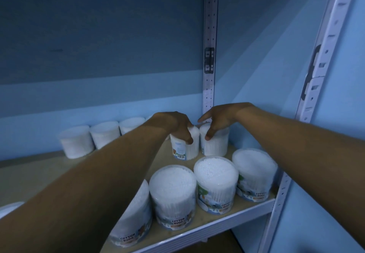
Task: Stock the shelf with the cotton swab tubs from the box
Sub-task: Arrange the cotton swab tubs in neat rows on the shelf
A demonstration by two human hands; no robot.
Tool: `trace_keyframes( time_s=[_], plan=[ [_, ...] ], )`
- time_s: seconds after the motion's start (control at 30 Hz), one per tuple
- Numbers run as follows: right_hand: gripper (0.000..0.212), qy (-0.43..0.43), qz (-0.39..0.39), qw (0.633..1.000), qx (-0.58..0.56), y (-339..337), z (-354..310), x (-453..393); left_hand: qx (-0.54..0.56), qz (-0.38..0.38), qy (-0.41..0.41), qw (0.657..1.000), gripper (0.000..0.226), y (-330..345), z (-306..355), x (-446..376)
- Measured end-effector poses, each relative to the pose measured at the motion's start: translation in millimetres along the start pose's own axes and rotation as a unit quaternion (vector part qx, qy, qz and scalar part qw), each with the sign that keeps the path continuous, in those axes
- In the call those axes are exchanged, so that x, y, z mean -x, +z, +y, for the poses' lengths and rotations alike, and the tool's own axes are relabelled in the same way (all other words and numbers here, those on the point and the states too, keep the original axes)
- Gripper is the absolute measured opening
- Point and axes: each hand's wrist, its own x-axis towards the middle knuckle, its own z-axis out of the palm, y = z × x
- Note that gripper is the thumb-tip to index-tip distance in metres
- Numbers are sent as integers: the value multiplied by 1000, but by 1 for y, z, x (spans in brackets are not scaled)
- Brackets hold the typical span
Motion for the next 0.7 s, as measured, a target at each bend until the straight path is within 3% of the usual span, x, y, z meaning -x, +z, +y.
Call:
trace_keyframes(
  time_s=[0.17, 0.37, 0.7],
  plan=[
    [85, 26, 28, 999, 11, -10, 1, 10, -17, -5, -2, 1000, 97, -5, -11, -1],
    [93, 63, 26, 997, 37, -9, -4, 9, -13, -27, 14, 999, 102, -4, -13, -6],
    [80, 43, 2, 998, 41, -4, -3, -4, 11, -10, 5, 1000, 81, 0, -11, -16]
  ],
)
